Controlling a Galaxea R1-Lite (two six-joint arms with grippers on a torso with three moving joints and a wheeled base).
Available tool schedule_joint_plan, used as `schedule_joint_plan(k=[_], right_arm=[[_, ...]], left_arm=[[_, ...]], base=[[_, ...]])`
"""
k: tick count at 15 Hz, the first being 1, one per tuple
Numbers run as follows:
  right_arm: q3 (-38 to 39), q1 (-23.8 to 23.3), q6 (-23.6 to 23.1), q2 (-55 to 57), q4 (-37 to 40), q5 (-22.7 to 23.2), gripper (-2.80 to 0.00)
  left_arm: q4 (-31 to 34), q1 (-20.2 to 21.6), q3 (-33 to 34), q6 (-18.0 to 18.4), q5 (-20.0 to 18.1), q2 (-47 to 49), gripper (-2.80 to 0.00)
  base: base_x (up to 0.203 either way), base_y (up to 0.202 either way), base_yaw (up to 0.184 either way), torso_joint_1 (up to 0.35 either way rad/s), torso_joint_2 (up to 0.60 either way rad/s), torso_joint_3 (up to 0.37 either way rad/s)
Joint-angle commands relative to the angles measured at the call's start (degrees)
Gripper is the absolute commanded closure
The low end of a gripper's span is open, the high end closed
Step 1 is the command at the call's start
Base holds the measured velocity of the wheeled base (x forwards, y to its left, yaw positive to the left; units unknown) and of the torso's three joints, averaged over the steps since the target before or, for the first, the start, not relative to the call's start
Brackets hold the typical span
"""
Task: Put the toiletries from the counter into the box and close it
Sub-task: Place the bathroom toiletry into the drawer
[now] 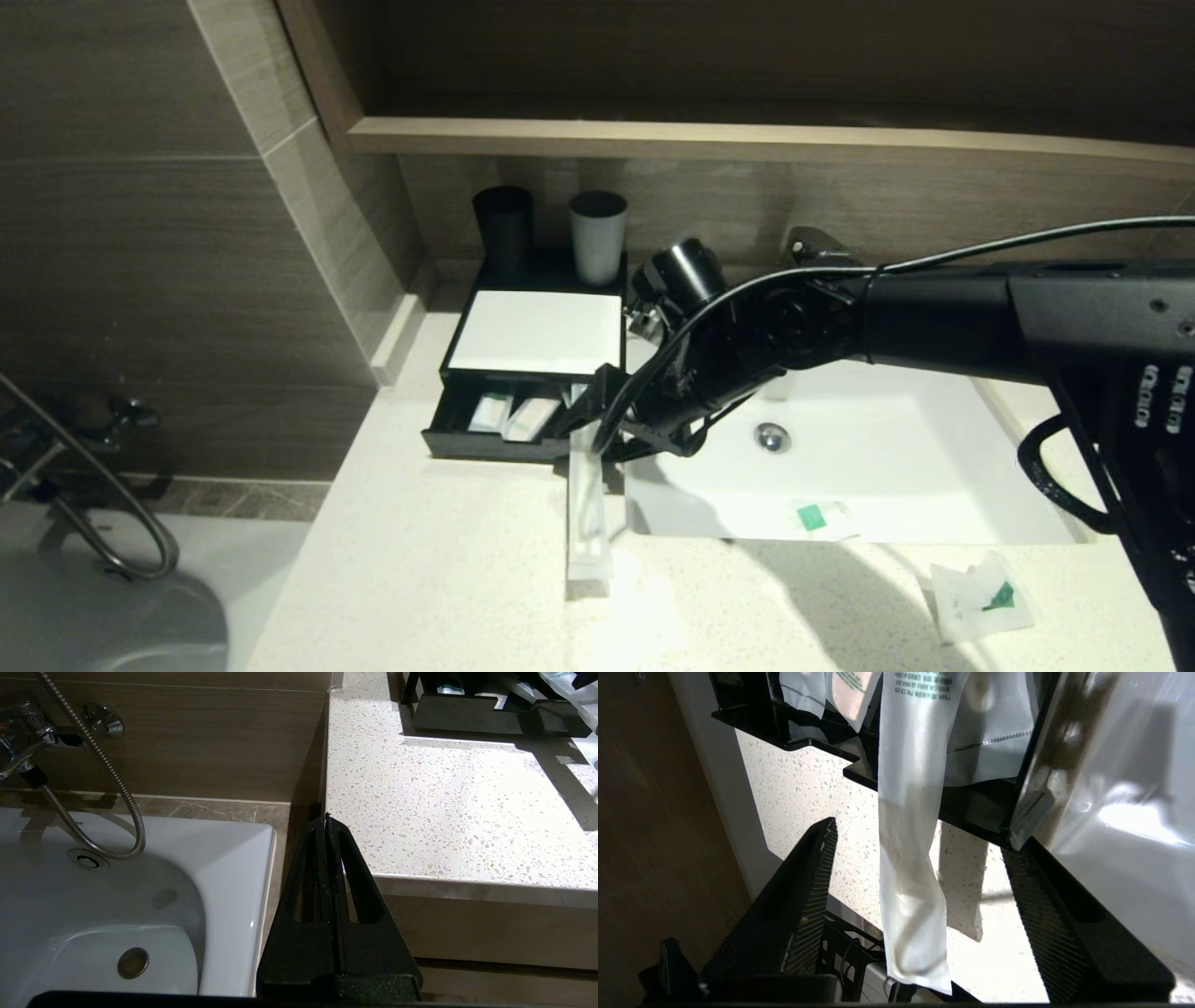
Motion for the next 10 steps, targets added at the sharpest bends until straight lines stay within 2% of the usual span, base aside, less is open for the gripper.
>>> schedule_joint_plan(k=[1,6,7,10], right_arm=[[0.0,0.1,0.2,-2.0,2.1,0.2,-2.80],[1.2,0.8,-0.2,-5.9,9.0,0.7,-2.80],[1.3,1.5,-0.2,-6.4,9.6,0.7,0.00],[2.7,5.1,-0.1,-8.4,11.4,0.7,0.00]], left_arm=[[0.0,0.0,0.0,0.0,0.0,0.0,0.00],[0.0,0.0,0.0,0.0,0.0,0.1,0.00],[0.0,0.0,0.0,0.0,0.0,0.0,0.00],[0.0,0.0,0.0,0.0,0.0,0.0,0.00]], base=[[0.000,0.000,0.000,0.000,0.00,0.000],[0.000,0.000,0.000,0.000,0.00,0.000],[0.000,0.000,0.000,0.000,0.00,0.000],[0.000,0.000,0.000,0.000,0.00,0.000]])
